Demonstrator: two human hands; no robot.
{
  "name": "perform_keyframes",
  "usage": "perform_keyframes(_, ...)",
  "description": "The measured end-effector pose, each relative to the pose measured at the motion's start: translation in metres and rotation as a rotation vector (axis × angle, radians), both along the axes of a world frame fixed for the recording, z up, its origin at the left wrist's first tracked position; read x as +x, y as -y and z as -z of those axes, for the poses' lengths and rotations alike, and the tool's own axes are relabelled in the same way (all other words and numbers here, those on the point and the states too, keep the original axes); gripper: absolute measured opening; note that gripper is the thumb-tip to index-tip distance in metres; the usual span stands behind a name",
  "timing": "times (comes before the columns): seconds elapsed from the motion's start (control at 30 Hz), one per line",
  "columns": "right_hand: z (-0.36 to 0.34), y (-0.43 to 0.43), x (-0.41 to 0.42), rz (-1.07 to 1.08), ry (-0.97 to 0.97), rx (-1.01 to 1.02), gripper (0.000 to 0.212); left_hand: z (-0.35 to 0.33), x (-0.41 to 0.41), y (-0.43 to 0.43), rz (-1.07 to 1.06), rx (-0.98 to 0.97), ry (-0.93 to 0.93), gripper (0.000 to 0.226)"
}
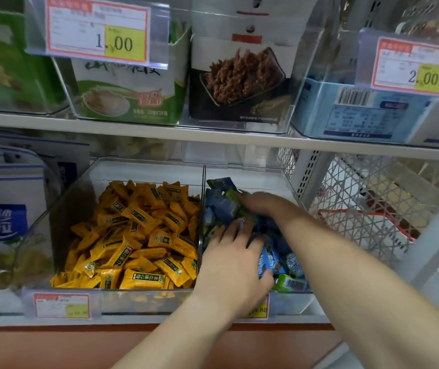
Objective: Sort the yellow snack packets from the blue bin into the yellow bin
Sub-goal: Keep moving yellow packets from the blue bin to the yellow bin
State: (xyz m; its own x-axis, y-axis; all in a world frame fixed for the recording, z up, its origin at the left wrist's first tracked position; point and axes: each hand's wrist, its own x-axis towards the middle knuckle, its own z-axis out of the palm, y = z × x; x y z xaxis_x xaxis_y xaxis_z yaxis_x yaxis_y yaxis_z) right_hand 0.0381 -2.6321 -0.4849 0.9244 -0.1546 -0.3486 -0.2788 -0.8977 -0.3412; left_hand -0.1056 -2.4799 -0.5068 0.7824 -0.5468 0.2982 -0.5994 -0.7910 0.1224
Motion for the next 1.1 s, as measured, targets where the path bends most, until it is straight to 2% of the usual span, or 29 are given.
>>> perform_keyframes(0.1,0.003,-0.002,-0.003,-0.020,-0.038,-0.008,0.074,0.001,-0.004,-0.001,-0.006,0.006,0.001,0.062)
perform_keyframes(0.23,-0.001,0.004,-0.004,-0.056,-0.082,0.076,0.072,0.001,-0.007,-0.002,-0.012,-0.011,0.017,0.059)
perform_keyframes(0.37,0.000,0.011,-0.007,-0.162,-0.135,0.162,0.059,0.003,-0.011,-0.001,-0.031,-0.028,0.031,0.055)
perform_keyframes(0.5,0.008,0.008,-0.009,-0.109,-0.123,0.281,0.066,0.003,-0.013,0.001,-0.049,-0.062,0.042,0.050)
perform_keyframes(0.6,0.002,0.010,-0.011,-0.066,-0.041,0.296,0.063,0.005,-0.013,0.001,-0.050,-0.078,0.055,0.049)
perform_keyframes(0.63,-0.003,0.011,-0.015,-0.053,0.013,0.294,0.057,0.004,-0.013,0.002,-0.050,-0.081,0.058,0.048)
perform_keyframes(0.73,-0.017,0.009,-0.036,-0.090,0.216,0.261,0.018,0.003,-0.013,0.003,-0.051,-0.086,0.066,0.049)
perform_keyframes(0.8,-0.018,0.004,-0.055,-0.154,0.318,0.281,0.010,0.002,-0.013,0.003,-0.052,-0.085,0.071,0.046)
perform_keyframes(0.9,-0.019,0.004,-0.090,-0.219,0.387,0.303,0.039,0.000,-0.014,0.002,-0.066,-0.086,0.080,0.040)
perform_keyframes(0.97,-0.025,0.009,-0.109,-0.235,0.393,0.284,0.055,-0.001,-0.014,0.002,-0.072,-0.071,0.068,0.047)
perform_keyframes(1.1,-0.031,0.009,-0.130,-0.325,0.451,0.065,0.045,-0.009,-0.014,0.000,-0.076,-0.120,-0.040,0.062)
